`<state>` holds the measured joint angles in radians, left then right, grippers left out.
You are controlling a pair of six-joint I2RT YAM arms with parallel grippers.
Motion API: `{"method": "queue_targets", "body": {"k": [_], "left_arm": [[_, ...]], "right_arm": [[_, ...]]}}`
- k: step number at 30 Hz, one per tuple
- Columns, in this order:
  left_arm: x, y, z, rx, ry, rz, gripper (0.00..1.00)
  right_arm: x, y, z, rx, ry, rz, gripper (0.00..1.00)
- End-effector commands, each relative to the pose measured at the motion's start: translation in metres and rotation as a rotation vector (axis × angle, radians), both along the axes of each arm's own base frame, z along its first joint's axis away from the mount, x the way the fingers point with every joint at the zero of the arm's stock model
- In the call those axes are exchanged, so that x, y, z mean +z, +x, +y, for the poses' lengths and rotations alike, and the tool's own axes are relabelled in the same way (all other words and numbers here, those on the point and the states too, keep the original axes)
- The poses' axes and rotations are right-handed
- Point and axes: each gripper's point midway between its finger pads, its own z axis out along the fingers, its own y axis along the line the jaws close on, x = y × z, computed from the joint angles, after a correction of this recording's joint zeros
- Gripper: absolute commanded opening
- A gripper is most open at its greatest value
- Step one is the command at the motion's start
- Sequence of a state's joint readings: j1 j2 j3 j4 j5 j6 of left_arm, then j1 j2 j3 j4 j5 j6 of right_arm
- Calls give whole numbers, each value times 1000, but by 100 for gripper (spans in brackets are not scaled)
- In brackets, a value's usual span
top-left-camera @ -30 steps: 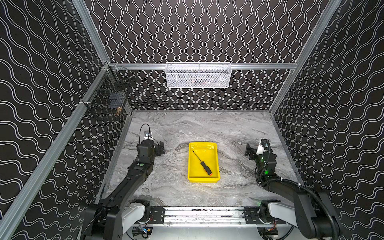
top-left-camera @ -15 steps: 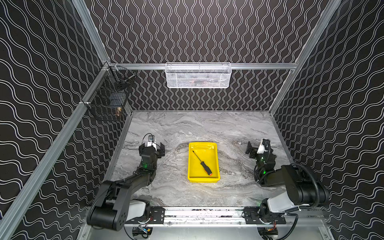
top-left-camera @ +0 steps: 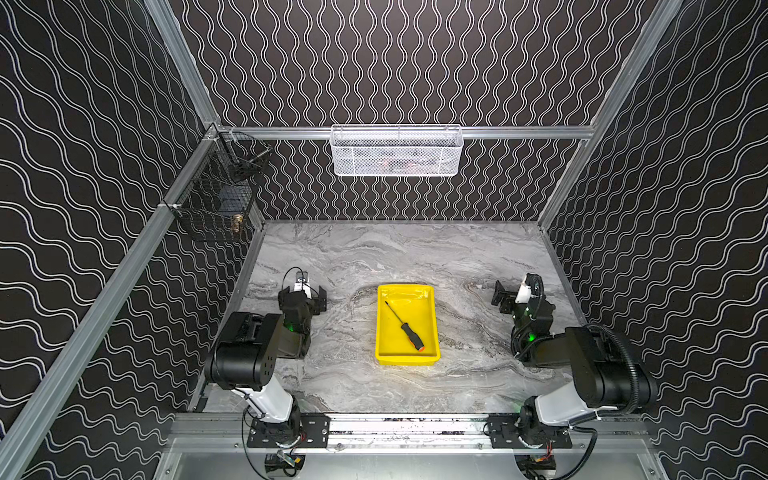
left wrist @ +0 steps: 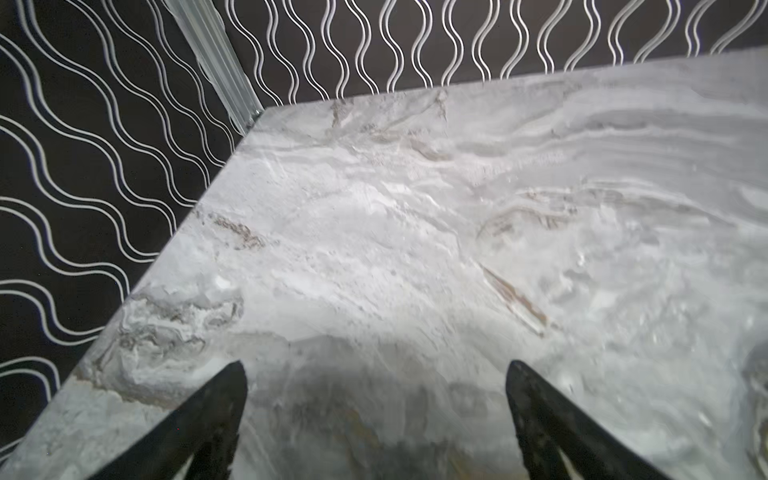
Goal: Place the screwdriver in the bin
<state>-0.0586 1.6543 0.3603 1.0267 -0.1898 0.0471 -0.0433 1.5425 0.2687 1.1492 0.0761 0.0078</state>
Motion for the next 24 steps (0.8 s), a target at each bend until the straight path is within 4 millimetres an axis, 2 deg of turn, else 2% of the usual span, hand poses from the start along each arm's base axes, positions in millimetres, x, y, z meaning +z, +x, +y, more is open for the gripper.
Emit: {"method": "queue_targets", "body": {"k": [1, 3, 4, 8, 11, 24], "left_arm": [[-1, 5, -29, -186, -52, 9, 99], [3, 0, -47, -326, -76, -16, 98], [3, -1, -48, -341, -84, -14, 98], [2, -2, -45, -328, -75, -12, 99], [1, 2, -30, -229, -71, -2, 99], [2, 2, -30, -220, -62, -8, 99]], "right_arm": [[5, 2, 1, 5, 0, -20, 99], [5, 1, 1, 6, -1, -20, 99], [5, 1, 1, 6, -1, -20, 99], [6, 1, 1, 6, -1, -24, 99], [6, 1, 1, 6, 0, -22, 99], [5, 2, 1, 6, -1, -21, 99]]}}
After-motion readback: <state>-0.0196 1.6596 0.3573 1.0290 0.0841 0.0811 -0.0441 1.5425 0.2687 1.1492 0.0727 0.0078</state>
